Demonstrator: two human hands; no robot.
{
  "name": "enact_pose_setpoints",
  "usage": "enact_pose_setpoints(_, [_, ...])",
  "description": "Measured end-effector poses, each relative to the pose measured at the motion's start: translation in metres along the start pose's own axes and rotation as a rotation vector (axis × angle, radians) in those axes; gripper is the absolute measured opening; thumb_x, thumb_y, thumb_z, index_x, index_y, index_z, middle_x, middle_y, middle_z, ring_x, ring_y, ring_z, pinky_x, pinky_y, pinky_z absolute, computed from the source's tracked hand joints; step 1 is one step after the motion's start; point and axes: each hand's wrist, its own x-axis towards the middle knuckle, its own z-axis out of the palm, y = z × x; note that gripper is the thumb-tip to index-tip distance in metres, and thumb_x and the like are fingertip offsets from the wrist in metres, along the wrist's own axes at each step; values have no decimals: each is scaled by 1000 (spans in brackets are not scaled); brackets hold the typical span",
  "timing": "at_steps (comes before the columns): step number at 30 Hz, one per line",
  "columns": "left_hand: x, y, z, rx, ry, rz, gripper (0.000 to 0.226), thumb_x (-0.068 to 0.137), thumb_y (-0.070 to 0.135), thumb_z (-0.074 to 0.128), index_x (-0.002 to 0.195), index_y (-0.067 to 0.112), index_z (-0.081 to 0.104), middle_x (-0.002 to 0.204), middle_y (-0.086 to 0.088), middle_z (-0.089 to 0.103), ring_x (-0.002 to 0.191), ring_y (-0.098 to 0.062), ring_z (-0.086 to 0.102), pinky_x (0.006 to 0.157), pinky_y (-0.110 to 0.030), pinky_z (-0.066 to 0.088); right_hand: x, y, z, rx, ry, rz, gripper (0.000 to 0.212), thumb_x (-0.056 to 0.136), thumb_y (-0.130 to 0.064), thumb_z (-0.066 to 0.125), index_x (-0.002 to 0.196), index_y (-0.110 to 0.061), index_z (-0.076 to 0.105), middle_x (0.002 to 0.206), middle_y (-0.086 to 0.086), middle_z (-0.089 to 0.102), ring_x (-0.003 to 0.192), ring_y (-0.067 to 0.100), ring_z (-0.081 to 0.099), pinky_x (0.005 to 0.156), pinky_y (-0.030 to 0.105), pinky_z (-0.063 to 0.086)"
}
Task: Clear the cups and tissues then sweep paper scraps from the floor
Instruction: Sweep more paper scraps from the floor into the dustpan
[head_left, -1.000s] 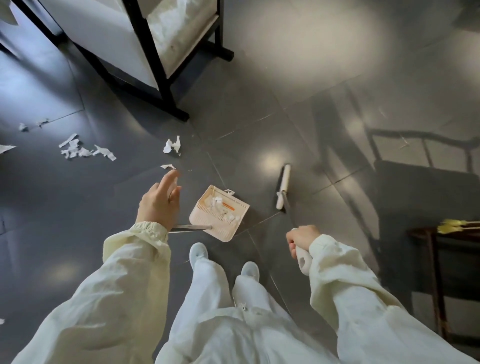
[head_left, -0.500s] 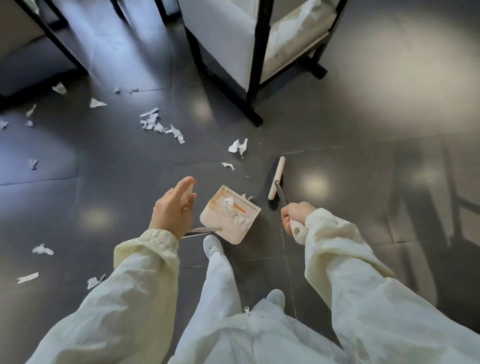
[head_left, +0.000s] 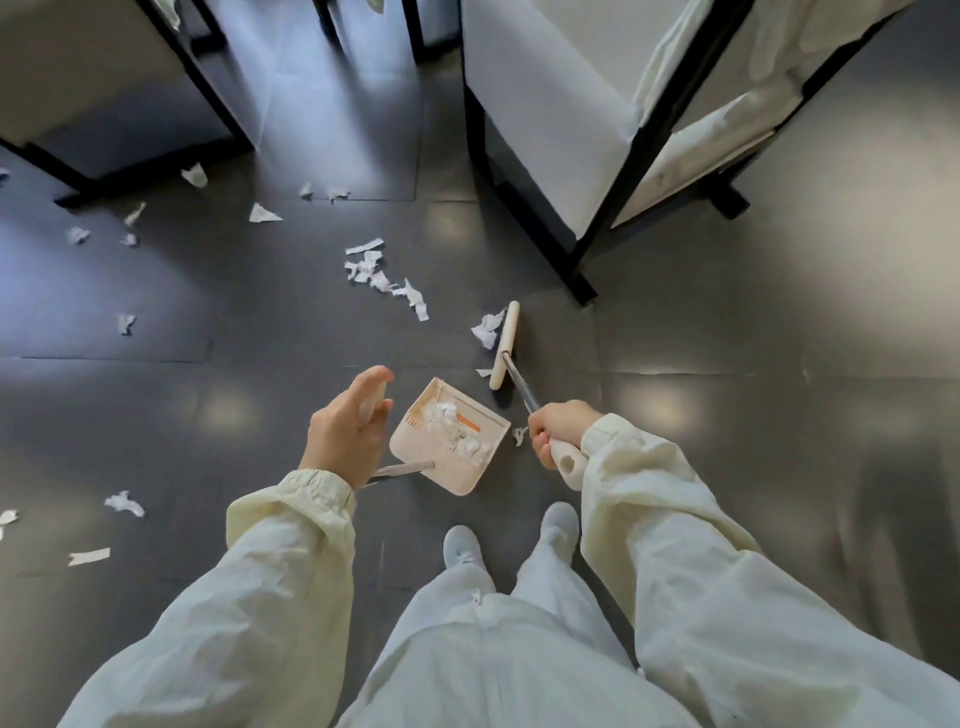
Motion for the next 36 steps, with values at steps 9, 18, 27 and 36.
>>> enact_pose_setpoints(9, [-6, -10, -8, 46, 135, -61, 40, 86, 2, 64, 100, 39, 52, 69, 9, 55, 60, -10, 47, 65, -6, 38, -8, -49, -26, -342, 29, -129, 15, 86, 5, 41, 79, -8, 45, 56, 7, 41, 42, 15, 38, 42, 21, 35])
enact_pose_setpoints(18, [-55, 5, 16, -19, 239, -214, 38, 86, 2, 64, 99, 37, 54, 70, 11, 57, 62, 0, 51, 66, -7, 37, 44, -72, -42, -809, 149, -292, 18, 87, -1, 44, 73, -11, 43, 63, 7, 45, 51, 21, 45, 42, 18, 37])
enact_pose_setpoints(27, [-91, 18, 22, -25, 346, -272, 31, 86, 0, 62, 99, 27, 57, 57, 21, 53, 56, 9, 47, 61, 2, 31, 52, -42, -46, -714, -107, -207, 52, 81, 4, 52, 133, -2, 48, 67, 3, 48, 38, 10, 50, 33, 13, 38])
enact_pose_setpoints(36, [-152, 57, 49, -55, 391, -349, 31, 87, 2, 61, 99, 30, 56, 62, 4, 54, 62, -7, 49, 64, -1, 34, 4, -26, -89, -791, -31, -330, 43, 84, 2, 44, 127, 1, 47, 61, 8, 45, 50, 19, 40, 53, 31, 38])
